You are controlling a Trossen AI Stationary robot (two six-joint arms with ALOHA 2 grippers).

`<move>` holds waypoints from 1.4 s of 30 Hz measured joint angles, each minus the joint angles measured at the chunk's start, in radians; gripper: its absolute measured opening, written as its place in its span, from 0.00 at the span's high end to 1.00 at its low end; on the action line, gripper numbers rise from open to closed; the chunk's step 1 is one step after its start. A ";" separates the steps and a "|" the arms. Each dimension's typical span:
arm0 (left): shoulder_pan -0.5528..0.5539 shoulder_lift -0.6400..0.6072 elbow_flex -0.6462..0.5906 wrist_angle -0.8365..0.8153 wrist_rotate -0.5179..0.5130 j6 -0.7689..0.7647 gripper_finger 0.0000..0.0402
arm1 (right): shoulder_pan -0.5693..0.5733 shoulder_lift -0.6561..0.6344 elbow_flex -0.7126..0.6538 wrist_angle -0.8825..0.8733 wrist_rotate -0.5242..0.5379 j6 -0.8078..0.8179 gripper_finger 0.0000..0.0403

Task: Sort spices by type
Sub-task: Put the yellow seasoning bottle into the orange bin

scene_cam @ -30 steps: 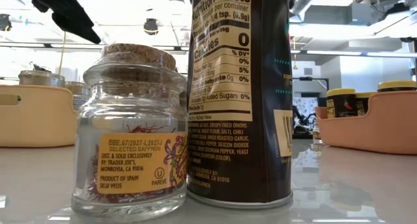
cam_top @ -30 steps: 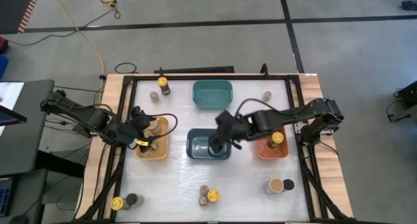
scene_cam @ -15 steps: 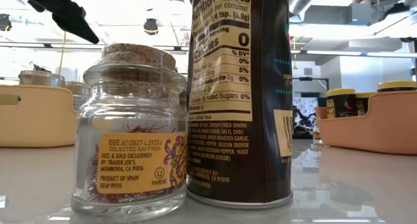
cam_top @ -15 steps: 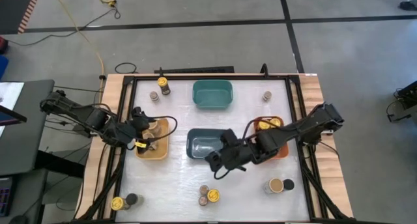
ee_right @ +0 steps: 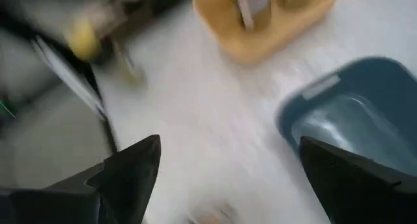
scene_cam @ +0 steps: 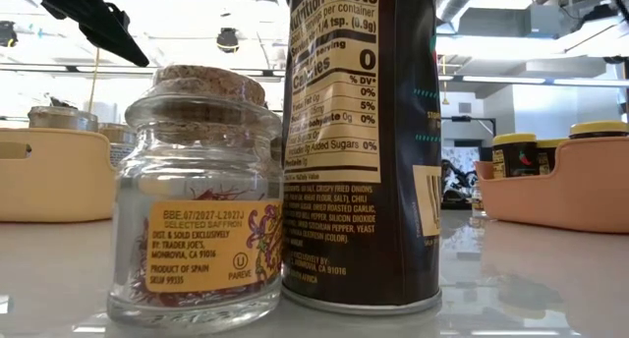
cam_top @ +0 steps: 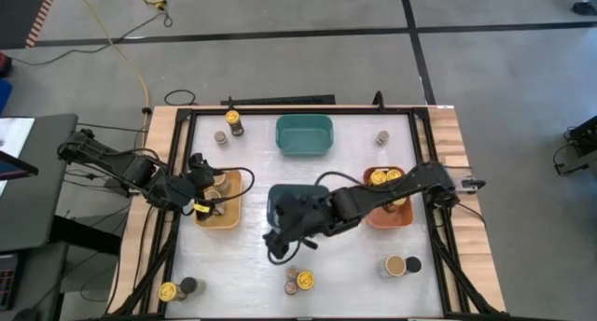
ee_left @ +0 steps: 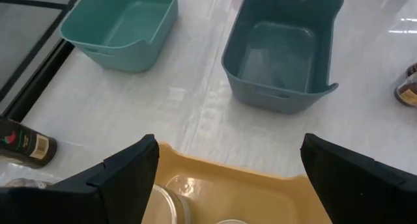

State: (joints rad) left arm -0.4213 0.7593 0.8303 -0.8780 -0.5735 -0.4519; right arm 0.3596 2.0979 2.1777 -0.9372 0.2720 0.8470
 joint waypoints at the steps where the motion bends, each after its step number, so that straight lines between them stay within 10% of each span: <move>1: 0.000 0.000 0.000 0.000 0.000 0.000 0.11 | 0.007 0.021 0.035 -0.060 -0.009 -0.060 0.04; 17: 0.000 0.000 0.000 -0.002 0.027 -0.005 0.11 | 0.196 0.076 0.109 -0.410 -0.170 -0.299 0.04; 42: 0.000 0.000 0.000 -0.001 0.044 -0.042 0.11 | 0.186 0.262 0.108 -0.281 -0.162 -0.240 0.04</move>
State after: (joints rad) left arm -0.4213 0.7597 0.8303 -0.8791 -0.5293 -0.4935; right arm 0.5454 2.3600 2.2860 -1.2182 0.1097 0.6067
